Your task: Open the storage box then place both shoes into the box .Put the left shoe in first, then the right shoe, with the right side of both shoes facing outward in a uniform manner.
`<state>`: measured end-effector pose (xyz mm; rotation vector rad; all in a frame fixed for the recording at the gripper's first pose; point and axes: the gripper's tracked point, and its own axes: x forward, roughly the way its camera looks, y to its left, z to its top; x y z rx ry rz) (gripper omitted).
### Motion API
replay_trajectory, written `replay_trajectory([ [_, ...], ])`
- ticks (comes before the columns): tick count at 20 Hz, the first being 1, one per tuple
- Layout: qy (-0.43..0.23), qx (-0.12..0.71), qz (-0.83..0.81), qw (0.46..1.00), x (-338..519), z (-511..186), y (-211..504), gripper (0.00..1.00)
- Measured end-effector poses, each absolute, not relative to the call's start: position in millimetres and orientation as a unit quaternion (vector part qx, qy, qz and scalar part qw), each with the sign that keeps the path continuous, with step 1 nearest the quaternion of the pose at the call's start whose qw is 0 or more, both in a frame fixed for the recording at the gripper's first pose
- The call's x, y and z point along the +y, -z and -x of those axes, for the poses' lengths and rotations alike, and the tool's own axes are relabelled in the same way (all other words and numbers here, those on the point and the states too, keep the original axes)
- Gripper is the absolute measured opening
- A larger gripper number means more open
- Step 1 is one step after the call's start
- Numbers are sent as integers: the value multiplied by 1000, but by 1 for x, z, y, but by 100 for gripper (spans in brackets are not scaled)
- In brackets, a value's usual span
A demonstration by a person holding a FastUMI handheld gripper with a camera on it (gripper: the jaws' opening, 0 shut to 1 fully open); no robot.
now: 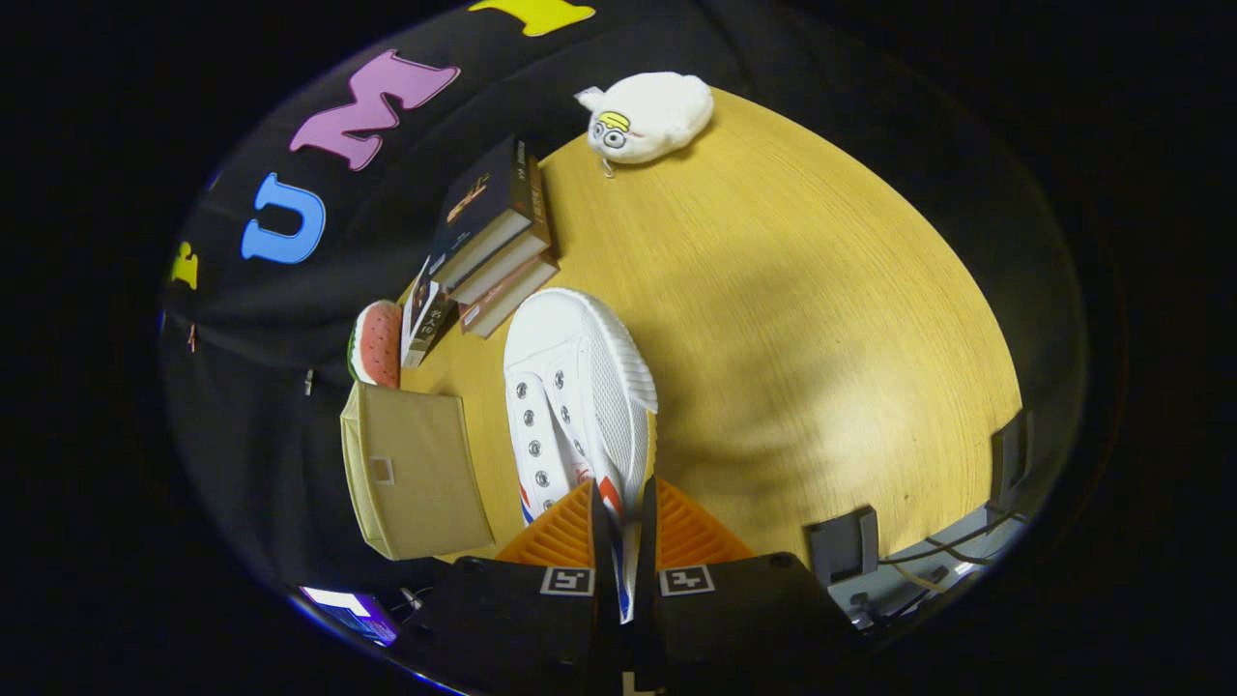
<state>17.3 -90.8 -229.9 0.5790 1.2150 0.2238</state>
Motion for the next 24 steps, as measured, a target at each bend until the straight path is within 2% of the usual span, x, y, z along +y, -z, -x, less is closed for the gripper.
replay_trajectory([
  [13, -172, 508, -282, 795, 123, -9, 101, 10],
  [18, -184, 510, -269, 796, 200, -11, 98, 10],
  [24, -166, 539, -256, 785, 249, -3, 118, 10],
])
